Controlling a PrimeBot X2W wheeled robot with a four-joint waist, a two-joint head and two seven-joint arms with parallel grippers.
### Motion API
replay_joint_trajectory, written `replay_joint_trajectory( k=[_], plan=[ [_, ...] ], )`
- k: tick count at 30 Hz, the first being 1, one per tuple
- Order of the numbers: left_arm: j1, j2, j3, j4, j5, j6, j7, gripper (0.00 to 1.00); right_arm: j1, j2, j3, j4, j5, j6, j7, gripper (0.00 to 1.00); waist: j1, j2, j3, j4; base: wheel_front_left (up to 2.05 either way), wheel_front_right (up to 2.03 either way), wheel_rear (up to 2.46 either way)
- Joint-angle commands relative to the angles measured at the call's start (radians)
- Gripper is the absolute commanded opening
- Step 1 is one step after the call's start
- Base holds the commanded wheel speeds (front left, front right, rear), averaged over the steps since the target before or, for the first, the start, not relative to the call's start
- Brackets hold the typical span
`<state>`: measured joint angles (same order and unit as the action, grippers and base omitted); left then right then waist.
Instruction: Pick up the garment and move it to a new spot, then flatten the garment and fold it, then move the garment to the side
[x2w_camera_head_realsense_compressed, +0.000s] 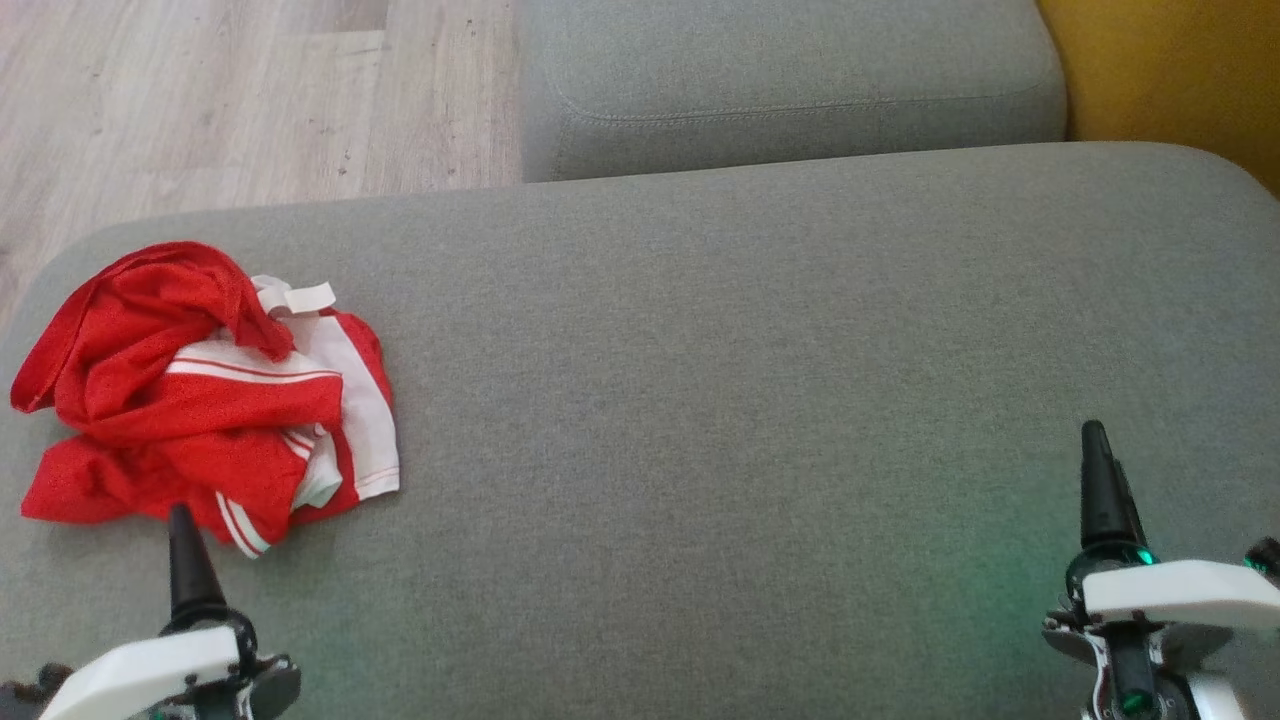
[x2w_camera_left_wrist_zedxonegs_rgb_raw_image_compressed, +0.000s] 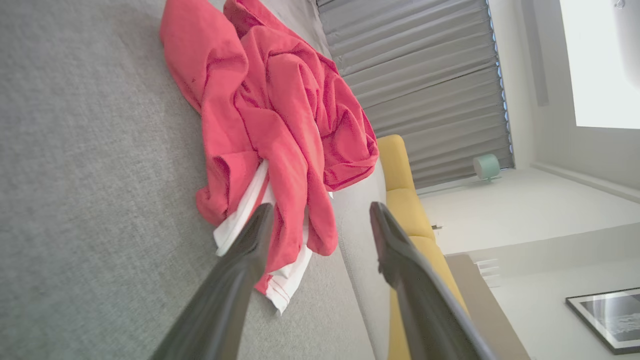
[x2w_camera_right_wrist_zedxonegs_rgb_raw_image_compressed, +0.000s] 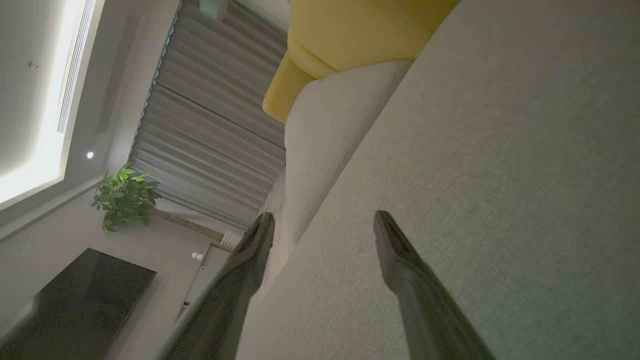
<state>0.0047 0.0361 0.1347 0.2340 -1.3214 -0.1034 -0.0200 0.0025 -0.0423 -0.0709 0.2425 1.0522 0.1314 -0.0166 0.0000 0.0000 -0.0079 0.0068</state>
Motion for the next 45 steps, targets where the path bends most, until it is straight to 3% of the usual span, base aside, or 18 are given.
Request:
replay_joint_trajectory(
  k=[1,12,30,45],
  plan=[
    [-0.046,0.009,0.014,-0.051,0.035,0.006,-0.010,1.00,-0.058,-0.004,0.012,-0.047,-0.043,0.000,-0.013,1.00,0.0000,0.0000,0.001,0.001,0.00,0.00,0.00],
    [-0.032,0.010,-0.071,-0.169,0.269,0.069,-0.043,1.00,-0.067,-0.004,0.076,-0.110,-0.280,0.000,-0.045,1.00,0.0000,0.0000,0.007,0.004,0.00,0.00,0.00],
    [-0.029,0.020,-0.213,-0.207,0.702,0.099,-0.095,1.00,-0.059,-0.005,0.148,-0.125,-0.582,0.000,-0.098,1.00,0.0000,0.0000,0.007,-0.003,0.00,0.00,0.00],
    [-0.036,0.079,-0.356,-0.184,0.892,0.173,-0.139,1.00,-0.048,-0.006,0.193,-0.135,-0.796,-0.001,-0.142,1.00,0.0000,0.0000,0.006,-0.007,0.00,0.00,0.00]
  ],
)
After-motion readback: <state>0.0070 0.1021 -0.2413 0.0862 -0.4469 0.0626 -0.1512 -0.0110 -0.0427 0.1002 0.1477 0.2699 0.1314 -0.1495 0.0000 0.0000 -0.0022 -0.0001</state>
